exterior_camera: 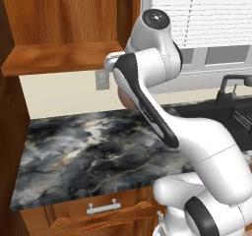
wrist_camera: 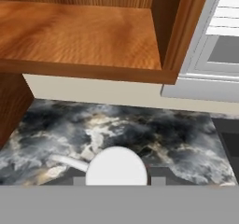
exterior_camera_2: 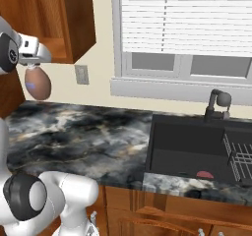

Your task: Pick up the sponge and soap dispenser from the sink, and place them back in the cabinet, and close the cabinet door.

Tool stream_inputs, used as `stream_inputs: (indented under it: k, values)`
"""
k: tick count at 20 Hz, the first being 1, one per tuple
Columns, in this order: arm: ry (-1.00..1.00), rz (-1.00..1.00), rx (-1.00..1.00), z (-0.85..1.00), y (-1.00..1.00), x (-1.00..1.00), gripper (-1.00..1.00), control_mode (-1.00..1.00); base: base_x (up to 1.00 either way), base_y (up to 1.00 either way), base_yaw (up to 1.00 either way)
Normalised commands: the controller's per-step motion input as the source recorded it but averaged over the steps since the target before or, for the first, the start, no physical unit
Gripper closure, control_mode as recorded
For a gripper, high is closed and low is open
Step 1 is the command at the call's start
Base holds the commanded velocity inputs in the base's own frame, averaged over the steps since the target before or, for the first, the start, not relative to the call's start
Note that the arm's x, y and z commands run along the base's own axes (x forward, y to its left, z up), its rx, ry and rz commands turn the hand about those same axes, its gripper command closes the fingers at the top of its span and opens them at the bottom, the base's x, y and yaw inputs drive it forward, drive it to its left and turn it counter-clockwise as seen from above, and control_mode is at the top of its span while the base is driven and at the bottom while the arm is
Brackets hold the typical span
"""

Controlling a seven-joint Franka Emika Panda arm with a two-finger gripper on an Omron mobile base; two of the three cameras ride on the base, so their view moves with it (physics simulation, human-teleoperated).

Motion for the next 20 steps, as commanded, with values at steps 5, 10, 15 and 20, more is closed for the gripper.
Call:
stream_inputs:
  k: [5,10,15,20]
  values:
    - [-0.02,0.0,0.0,0.21,0.16,0.16,1.0,-1.0,0.0,0.0,0.0]
    - [-0.05,0.0,0.0,0.31,0.15,0.03,1.0,-1.0,0.0,0.0,0.0]
    - [-0.05,0.0,0.0,0.29,0.13,0.13,1.0,-1.0,0.0,0.0,0.0]
    - [-0.04,0.0,0.0,0.31,0.09,0.21,1.0,-1.0,0.0,0.0,0.0]
